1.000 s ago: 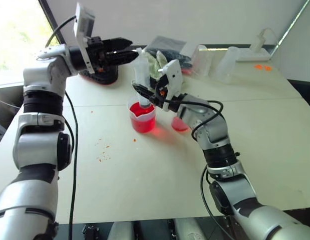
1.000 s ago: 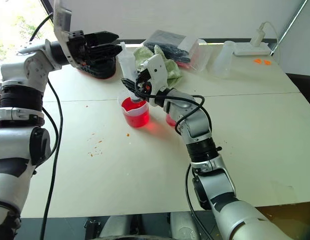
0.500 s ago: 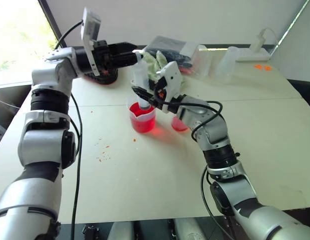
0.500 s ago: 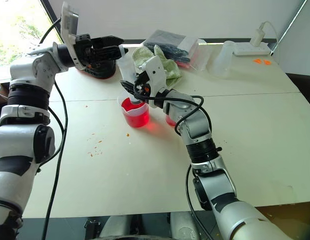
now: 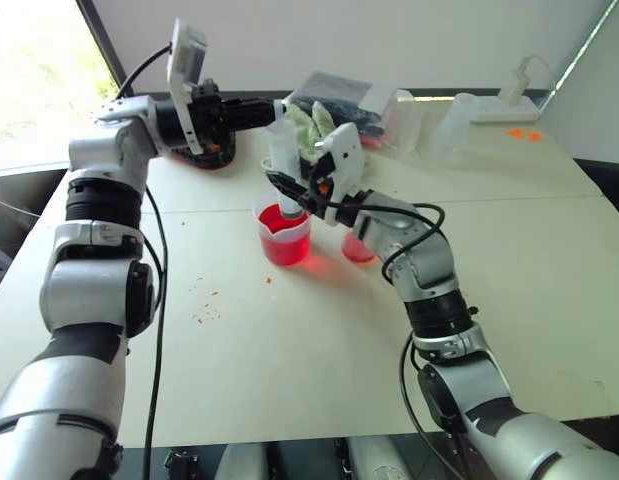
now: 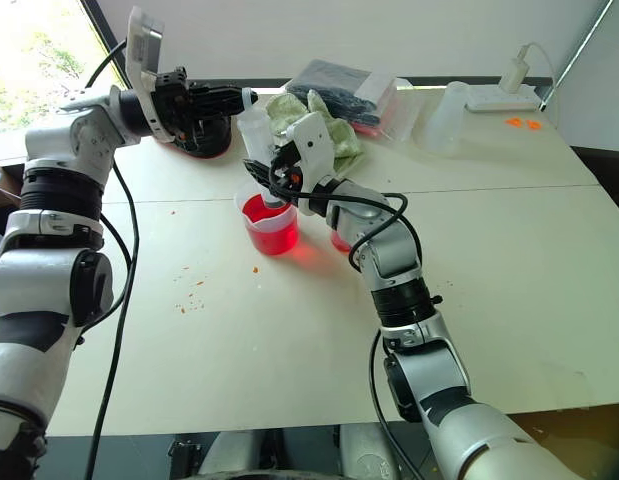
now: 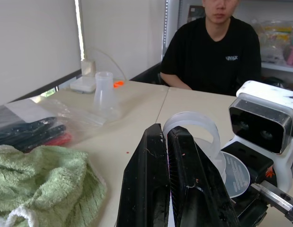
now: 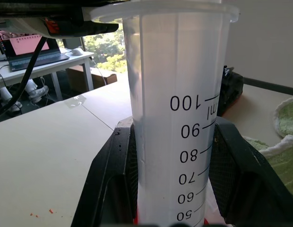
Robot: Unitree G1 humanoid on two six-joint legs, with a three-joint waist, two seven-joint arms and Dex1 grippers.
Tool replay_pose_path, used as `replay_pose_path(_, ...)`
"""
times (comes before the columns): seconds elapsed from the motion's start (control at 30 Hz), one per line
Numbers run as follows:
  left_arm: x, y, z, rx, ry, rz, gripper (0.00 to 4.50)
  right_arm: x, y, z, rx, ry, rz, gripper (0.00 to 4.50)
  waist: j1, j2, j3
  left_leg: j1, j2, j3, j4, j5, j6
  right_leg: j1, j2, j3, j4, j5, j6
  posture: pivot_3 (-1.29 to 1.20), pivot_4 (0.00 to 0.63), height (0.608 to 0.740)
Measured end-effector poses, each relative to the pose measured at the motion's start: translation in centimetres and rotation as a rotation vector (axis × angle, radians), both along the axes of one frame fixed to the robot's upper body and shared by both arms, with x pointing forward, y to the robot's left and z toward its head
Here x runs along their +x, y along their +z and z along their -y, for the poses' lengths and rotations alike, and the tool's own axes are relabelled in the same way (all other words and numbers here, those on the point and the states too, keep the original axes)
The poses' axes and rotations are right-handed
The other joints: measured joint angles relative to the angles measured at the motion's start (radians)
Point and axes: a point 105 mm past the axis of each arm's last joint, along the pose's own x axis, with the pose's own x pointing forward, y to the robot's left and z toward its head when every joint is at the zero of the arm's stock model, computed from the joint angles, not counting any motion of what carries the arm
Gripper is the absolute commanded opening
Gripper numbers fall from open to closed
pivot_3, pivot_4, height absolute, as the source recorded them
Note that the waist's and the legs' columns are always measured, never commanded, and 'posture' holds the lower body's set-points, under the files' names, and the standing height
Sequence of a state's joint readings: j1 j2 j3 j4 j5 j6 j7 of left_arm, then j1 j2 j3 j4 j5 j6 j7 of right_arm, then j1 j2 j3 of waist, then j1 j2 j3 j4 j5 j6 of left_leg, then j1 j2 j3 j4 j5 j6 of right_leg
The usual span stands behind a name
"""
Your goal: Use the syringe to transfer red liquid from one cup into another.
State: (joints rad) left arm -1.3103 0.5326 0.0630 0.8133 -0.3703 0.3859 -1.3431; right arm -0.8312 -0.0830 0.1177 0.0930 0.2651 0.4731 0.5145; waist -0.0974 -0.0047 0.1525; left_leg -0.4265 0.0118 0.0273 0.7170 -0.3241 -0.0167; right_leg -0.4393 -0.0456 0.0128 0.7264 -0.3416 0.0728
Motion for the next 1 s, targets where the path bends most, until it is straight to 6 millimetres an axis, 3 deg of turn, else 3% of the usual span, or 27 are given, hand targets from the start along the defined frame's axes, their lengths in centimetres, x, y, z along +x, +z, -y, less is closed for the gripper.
replay_pose_path(0.3,0.0,0.9,0.4,-0.008,-0.001,0.001,0.04,0.0,0.4,0.1,0.034,-0.019,0.028,1.41,0.0,0.0,0.0,0.0,0.0,0.0,0.0,0.0,0.0,0.0,0.0,0.0,0.0,0.0,0.0,0.0,0.15,0.711)
replay_pose_path(1.0,0.1,0.7,0.5,-0.014,-0.001,-0.029,0.04,-0.3,-1.4,-0.1,0.07,-0.038,-0.012,1.41,-0.001,0.0,0.0,0.0,0.0,0.0,0.0,0.0,0.0,0.0,0.0,0.0,0.001,0.0,0.0,0.0,0.15,0.711)
